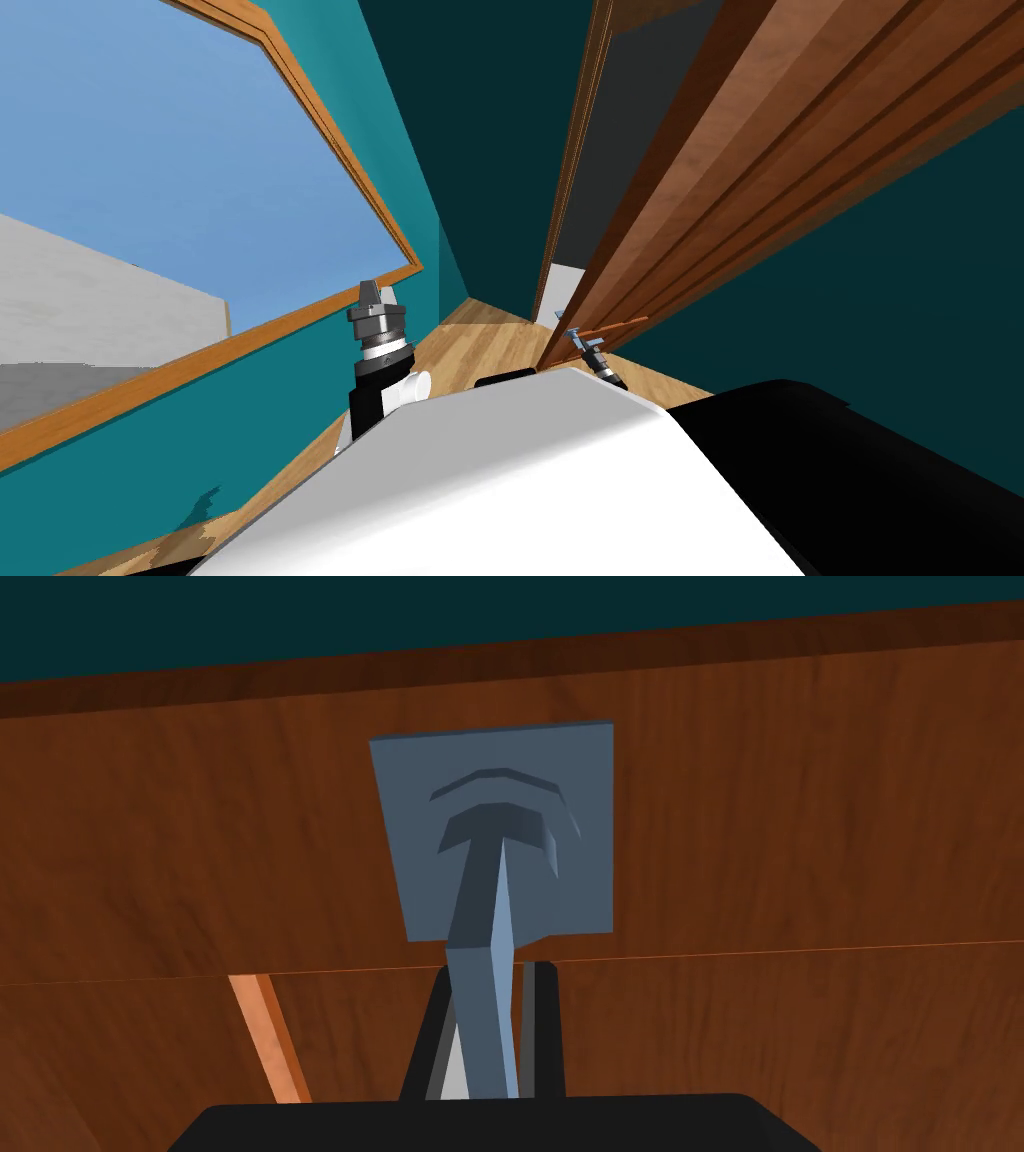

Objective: Pull the door open

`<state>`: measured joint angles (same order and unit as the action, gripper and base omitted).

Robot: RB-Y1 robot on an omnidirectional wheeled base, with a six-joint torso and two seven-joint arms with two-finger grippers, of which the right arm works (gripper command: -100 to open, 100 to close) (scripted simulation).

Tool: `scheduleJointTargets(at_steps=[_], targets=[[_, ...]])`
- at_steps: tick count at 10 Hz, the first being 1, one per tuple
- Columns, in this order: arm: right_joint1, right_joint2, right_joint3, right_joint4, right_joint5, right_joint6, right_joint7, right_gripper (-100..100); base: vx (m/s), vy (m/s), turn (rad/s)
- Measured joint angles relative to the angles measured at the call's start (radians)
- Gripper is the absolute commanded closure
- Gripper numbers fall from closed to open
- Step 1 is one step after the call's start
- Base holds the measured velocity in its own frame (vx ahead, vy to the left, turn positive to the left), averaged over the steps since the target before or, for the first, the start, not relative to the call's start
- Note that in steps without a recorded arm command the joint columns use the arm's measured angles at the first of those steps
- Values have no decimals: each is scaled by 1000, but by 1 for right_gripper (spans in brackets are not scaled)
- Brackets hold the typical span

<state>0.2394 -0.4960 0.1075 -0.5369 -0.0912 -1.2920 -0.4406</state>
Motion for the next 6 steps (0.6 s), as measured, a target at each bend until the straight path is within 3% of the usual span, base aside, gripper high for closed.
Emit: scheduleJointTargets(at_steps=[6], targets=[[-7, -4, 9, 38, 0, -37, -6, 100, -211, -79, 186]])
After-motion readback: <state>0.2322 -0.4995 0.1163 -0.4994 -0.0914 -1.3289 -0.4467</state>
